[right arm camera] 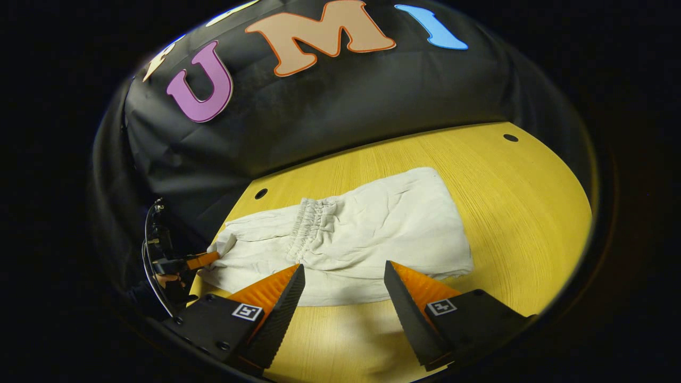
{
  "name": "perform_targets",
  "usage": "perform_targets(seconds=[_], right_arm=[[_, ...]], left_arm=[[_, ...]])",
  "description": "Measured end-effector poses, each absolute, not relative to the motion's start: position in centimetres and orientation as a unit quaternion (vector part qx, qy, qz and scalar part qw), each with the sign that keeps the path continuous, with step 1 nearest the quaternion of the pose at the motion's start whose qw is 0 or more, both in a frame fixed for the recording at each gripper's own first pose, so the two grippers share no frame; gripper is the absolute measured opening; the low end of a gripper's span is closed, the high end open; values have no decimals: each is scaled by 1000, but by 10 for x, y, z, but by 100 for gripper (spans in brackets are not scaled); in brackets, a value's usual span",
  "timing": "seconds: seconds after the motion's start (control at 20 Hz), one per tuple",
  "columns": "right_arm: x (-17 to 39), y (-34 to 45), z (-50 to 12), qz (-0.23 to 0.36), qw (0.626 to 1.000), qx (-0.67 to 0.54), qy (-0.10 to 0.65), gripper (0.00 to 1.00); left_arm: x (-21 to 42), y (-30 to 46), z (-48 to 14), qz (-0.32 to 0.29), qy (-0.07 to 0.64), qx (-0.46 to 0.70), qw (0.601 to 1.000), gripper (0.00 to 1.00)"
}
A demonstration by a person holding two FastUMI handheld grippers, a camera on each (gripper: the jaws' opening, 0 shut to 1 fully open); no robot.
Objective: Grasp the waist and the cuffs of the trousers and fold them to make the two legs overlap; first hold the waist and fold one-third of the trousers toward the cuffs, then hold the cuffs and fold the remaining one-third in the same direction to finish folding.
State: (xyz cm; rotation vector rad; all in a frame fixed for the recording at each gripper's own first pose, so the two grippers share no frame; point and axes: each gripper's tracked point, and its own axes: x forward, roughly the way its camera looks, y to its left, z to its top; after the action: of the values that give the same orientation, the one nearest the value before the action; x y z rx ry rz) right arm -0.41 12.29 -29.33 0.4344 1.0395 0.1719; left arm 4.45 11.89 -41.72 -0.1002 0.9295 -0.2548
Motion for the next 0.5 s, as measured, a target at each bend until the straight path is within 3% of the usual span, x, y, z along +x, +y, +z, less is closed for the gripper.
perform_targets(seconds=[0.15, 0.5], right_arm=[[-9, 115, -292, 75, 839, 214, 494, 96], [-11, 97, -278, 74, 841, 225, 485, 96]], left_arm=[[48, 119, -415, -110, 446, -35, 888, 1], [63, 104, -370, -102, 411, -34, 905, 0]])
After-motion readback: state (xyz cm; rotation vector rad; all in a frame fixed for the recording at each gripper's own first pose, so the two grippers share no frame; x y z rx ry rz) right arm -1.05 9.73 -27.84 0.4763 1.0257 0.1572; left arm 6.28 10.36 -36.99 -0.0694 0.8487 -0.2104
